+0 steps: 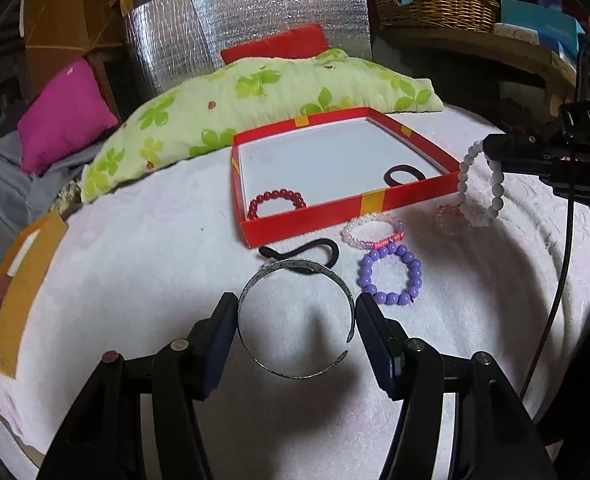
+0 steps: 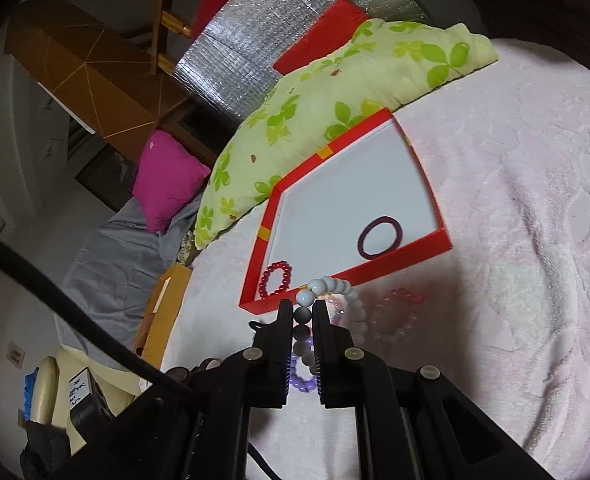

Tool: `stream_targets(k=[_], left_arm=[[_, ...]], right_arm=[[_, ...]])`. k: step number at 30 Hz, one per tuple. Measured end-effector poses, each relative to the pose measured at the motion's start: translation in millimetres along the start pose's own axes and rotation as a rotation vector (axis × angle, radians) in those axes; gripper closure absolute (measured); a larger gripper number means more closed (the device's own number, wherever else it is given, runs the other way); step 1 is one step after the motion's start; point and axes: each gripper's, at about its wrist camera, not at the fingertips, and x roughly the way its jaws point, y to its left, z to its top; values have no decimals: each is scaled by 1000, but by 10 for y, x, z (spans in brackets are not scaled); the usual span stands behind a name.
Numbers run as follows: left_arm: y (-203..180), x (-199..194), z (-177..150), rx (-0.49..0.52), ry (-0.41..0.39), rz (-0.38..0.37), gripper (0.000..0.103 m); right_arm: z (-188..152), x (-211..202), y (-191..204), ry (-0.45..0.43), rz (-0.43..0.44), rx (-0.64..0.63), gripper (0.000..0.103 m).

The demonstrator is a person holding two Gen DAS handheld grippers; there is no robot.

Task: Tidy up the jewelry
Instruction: 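Carry the white pearl bracelet into the box and release it while the left tool carries the bangle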

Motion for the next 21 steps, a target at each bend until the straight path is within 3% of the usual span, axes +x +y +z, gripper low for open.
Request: stream_targets(k=[21], left_arm=[[1,-59,186,-3,-15,47,41]], right_arm=[[194,95,251,-19,32,-48,92]])
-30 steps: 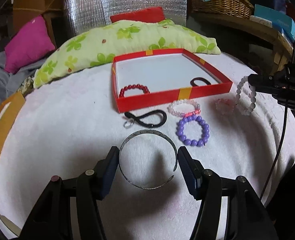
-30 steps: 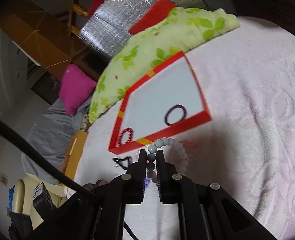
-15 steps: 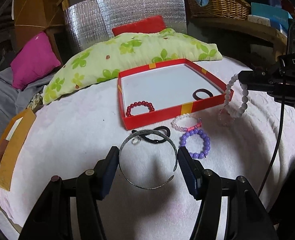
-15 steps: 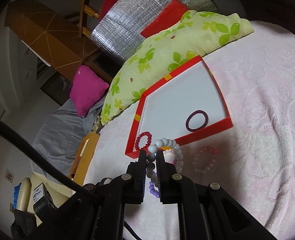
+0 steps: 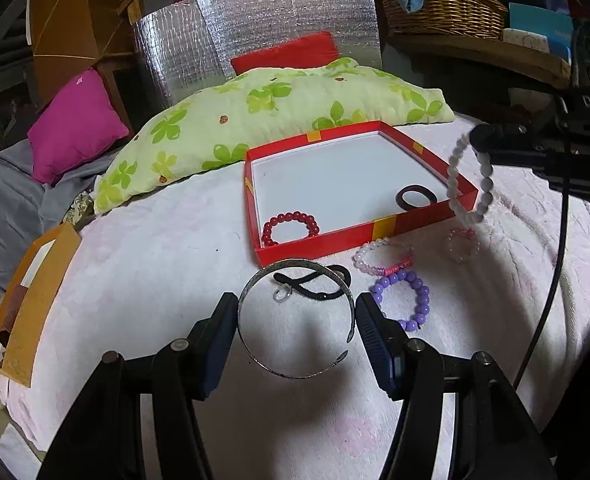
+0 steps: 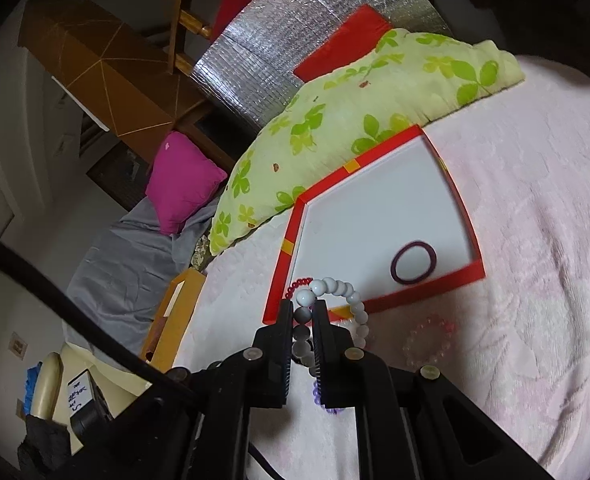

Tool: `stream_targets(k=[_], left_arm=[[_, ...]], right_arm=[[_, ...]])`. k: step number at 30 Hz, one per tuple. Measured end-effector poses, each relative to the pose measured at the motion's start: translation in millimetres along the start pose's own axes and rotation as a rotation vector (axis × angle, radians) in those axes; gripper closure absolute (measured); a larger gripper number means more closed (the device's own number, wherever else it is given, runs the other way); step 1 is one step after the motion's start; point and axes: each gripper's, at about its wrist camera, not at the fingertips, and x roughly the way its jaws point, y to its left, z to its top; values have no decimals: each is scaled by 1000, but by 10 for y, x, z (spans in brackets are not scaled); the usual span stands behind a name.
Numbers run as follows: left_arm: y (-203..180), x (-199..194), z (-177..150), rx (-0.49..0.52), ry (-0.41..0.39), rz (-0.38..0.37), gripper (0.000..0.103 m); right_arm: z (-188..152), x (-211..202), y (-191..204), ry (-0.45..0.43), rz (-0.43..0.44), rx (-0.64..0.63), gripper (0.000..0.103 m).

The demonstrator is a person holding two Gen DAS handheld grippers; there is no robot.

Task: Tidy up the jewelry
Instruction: 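Carry the white pearl bracelet into the box and release it while the left tool carries the bangle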

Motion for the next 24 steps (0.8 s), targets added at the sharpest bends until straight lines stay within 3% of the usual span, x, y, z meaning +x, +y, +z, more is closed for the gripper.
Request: stream_targets(k=[16,24], left_arm=[[83,173,544,31,-60,57,41],[210,603,920,-33,-35,12,41]], right_arm=[[540,355,8,-18,-20,-7,92],[812,696,-220,2,-63,46,92]])
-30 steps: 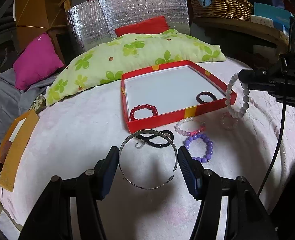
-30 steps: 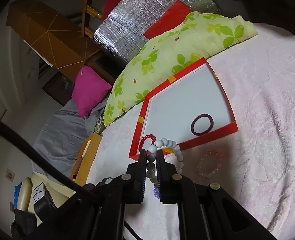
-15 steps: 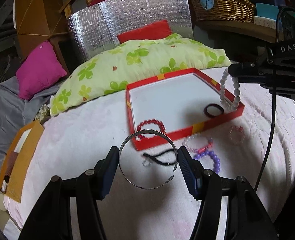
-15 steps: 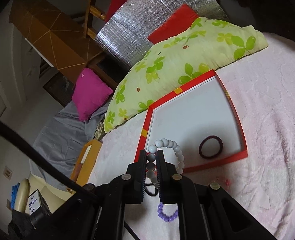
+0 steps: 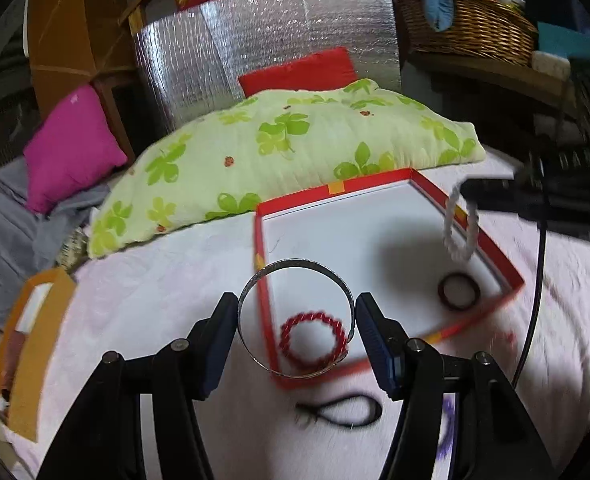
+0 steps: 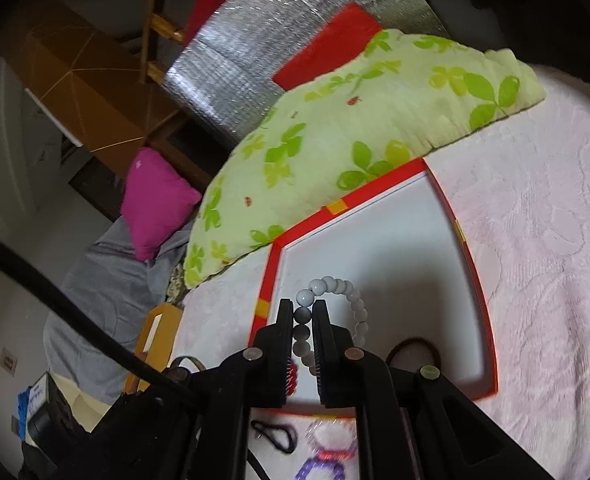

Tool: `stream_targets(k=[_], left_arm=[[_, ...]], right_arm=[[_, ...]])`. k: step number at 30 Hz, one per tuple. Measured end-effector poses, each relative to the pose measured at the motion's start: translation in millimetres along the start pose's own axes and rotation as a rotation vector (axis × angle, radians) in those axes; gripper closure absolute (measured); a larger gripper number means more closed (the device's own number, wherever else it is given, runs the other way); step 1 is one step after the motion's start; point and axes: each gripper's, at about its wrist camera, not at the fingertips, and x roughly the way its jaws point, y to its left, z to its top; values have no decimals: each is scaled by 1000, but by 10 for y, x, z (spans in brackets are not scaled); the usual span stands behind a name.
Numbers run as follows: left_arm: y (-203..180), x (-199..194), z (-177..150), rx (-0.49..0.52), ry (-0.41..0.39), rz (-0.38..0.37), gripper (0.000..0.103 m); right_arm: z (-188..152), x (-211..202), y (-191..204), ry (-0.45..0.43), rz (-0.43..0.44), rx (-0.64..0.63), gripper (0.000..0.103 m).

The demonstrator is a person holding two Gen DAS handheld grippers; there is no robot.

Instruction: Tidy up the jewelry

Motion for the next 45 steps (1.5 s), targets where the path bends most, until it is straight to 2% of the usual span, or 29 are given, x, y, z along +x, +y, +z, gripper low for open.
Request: stream_targets(k=[10,16,20,23,25,27,38,45], left_arm=[[29,935,255,-86,146,-75,41],[-36,1190,176,-69,191,-101,41],[-85,1289,80,-55,218,-130,40],[-87,1269,54,-58,214,-132,40],[-74,1208,57,-57,199,-131,40],[-56,1144,57,-53,189,-125,39],[204,741,-4,-78,139,-77,38],[264,503,-34,-77,98,-64,36]], right_arm=[[217,594,-224,72,-38,48,92],[265,848,-277,97,-32,71,92],[282,842,-345,81,-112,67,89],[281,785,-405,75,-173,70,88],[278,734,-446,76,-189,84,78],[274,646,-463,66,-211,85,45],[225,67,-218,-51,-208,-21,44],[77,-236,-119,-87,-222,-83,44]])
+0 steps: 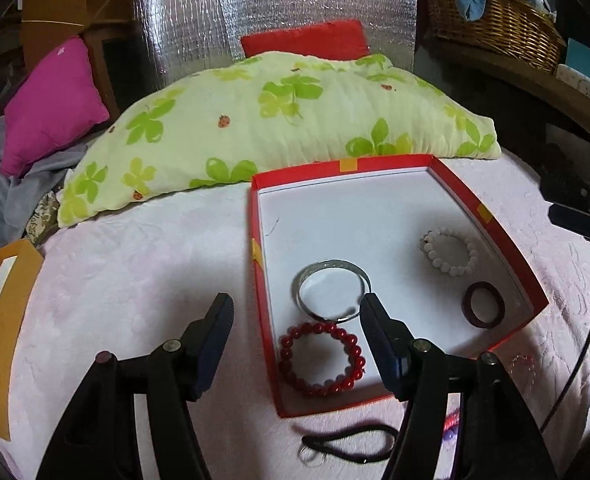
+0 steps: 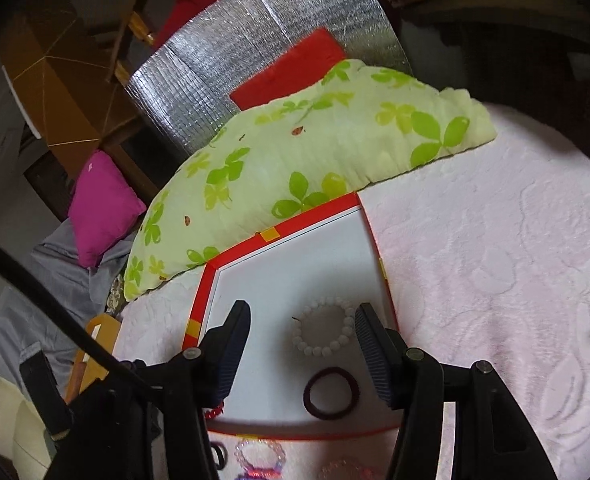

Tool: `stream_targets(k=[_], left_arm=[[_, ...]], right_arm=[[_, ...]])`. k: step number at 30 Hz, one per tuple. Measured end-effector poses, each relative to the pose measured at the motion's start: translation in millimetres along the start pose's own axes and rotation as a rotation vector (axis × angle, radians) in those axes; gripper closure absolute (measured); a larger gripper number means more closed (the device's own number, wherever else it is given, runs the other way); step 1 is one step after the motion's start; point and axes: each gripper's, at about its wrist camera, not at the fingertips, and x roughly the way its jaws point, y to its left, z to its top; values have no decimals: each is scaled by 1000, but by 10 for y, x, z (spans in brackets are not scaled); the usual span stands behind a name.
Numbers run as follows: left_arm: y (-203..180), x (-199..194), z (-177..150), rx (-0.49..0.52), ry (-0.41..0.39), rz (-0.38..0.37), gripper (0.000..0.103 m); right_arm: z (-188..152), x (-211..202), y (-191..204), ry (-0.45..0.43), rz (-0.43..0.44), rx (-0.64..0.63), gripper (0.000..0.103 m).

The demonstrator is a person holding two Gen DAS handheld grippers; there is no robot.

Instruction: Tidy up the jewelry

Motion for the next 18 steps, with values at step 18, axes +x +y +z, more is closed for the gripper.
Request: stream_targets(k=[18], left_arm=[[112,-528,-550,-45,9,-40,35]], right_arm=[[-628,-817,-414,21,52,73,45]])
